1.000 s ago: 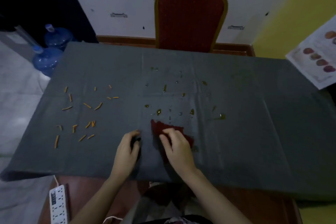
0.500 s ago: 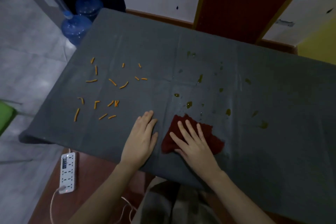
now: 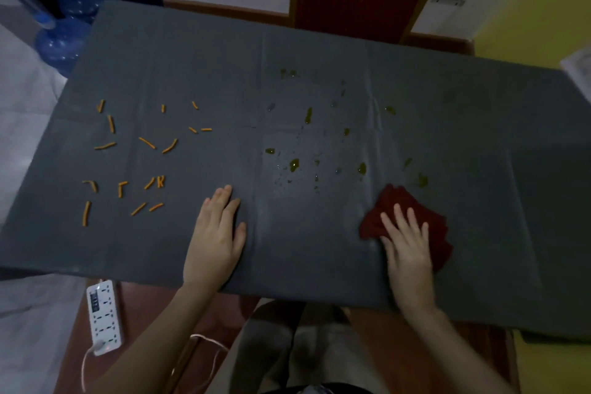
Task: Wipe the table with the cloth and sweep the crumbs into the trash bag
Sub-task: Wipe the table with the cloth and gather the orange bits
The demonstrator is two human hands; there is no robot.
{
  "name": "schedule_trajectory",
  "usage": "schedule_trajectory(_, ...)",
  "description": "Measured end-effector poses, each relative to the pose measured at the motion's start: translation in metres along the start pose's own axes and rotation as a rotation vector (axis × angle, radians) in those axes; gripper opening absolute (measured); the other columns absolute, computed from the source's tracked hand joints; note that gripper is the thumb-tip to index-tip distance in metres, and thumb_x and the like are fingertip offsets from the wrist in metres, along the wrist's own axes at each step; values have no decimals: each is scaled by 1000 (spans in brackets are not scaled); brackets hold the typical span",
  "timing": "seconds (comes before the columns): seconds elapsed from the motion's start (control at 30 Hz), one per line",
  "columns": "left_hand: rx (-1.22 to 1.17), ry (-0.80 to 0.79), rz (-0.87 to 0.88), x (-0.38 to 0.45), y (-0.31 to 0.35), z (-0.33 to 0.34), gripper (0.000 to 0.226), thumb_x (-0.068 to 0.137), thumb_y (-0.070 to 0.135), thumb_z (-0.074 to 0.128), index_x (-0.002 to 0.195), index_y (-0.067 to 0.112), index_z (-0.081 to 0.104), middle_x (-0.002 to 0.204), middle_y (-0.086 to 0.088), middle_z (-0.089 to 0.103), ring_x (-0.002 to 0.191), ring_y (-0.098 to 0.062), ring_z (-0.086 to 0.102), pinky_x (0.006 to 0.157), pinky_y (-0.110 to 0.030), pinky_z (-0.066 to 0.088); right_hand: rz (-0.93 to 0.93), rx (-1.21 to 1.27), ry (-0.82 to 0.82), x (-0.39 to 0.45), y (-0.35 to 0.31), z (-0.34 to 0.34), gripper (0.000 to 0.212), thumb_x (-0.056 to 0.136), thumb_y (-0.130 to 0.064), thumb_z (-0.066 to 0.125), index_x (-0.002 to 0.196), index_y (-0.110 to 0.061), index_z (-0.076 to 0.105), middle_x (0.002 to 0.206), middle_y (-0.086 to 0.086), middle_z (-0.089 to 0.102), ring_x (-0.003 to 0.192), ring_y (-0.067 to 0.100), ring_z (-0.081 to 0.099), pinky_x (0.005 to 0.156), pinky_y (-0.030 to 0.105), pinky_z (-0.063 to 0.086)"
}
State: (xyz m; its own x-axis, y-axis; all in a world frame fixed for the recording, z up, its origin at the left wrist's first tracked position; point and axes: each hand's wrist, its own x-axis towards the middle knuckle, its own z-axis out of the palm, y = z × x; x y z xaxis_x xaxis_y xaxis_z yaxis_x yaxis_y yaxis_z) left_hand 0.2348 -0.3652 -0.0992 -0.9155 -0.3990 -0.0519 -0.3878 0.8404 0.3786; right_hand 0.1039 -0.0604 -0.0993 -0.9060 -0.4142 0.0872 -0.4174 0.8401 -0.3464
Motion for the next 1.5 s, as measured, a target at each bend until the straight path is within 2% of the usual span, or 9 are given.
schedule_trajectory(0.2, 16, 2, -3, 0, 0, 3, 45, 94, 26, 41, 129, 0, 50, 150, -16, 39, 141, -30, 33, 121, -37, 16, -241, 74, -26, 2, -99, 44, 44, 84, -12, 71, 127, -13, 63, 141, 9, 54, 135, 35, 43, 109, 56, 37)
schedule_trajectory(0.4, -84, -1, -34, 3, 4, -3, 49, 94, 36, 37, 124, 2, 55, 149, -13, 41, 141, -27, 33, 120, -39, 18, -641, -66, -195, 30, -15, 2, 63, 81, 12, 57, 139, -13, 51, 149, 5, 43, 140, 24, 38, 113, 41, 36)
schedule_trajectory(0.5, -166, 12, -24, 14, 6, -10, 45, 94, 39, 37, 116, 6, 58, 146, -11, 43, 139, -27, 36, 119, -46, 21, -571, -145, -232, 39, 32, -28, 67, 80, 0, 73, 139, -19, 49, 149, 4, 43, 137, 26, 42, 112, 46, 36)
schedule_trajectory(0.6, -170, 41, -24, 37, 8, -15, 32, 97, 28, 47, 117, 6, 57, 147, -12, 41, 141, -26, 34, 120, -46, 18, -323, -48, -243, 32, 56, -40, 50, 94, -30, 55, 143, -27, 41, 158, 7, 25, 144, 28, 30, 118, 48, 22)
schedule_trajectory(0.73, -85, 47, -50, 66, 1, -15, 30, 97, 17, 51, 122, 1, 54, 148, -15, 40, 141, -29, 33, 121, -44, 14, -85, 161, -168, 30, 49, -20, 53, 95, -35, 57, 145, -23, 42, 161, 7, 17, 150, 19, 13, 119, 52, 17)
schedule_trajectory(0.93, -9, 35, -45, 69, -3, -7, 40, 95, 23, 40, 126, 0, 52, 148, -15, 40, 141, -29, 32, 121, -42, 14, -181, 200, -86, 41, 6, 4, 38, 92, -25, 57, 130, -19, 61, 151, 9, 40, 141, 26, 36, 118, 42, 24)
schedule_trajectory(1.23, 18, 76, -36, 71, -4, -4, 42, 94, 25, 39, 124, 2, 54, 147, -13, 43, 140, -27, 35, 120, -43, 20, -768, 246, -119, 96, -117, 68, 27, 81, -14, 75, 108, -15, 72, 122, 13, 66, 117, 26, 59, 105, 41, 45)
schedule_trajectory(1.37, 15, 77, -45, 71, -2, -6, 42, 93, 26, 40, 123, 2, 56, 147, -13, 44, 140, -26, 36, 119, -43, 22, -912, 226, -83, 124, -91, 64, 19, 88, -12, 70, 107, -13, 72, 111, 13, 69, 104, 26, 63, 92, 36, 48)
schedule_trajectory(1.5, 17, 76, -45, 71, -2, -9, 40, 93, 26, 42, 122, 3, 58, 147, -13, 44, 140, -26, 37, 119, -42, 22, -704, 89, -97, 155, -19, 25, 36, 73, -6, 80, 108, -11, 74, 111, 18, 67, 98, 34, 66, 88, 41, 51)
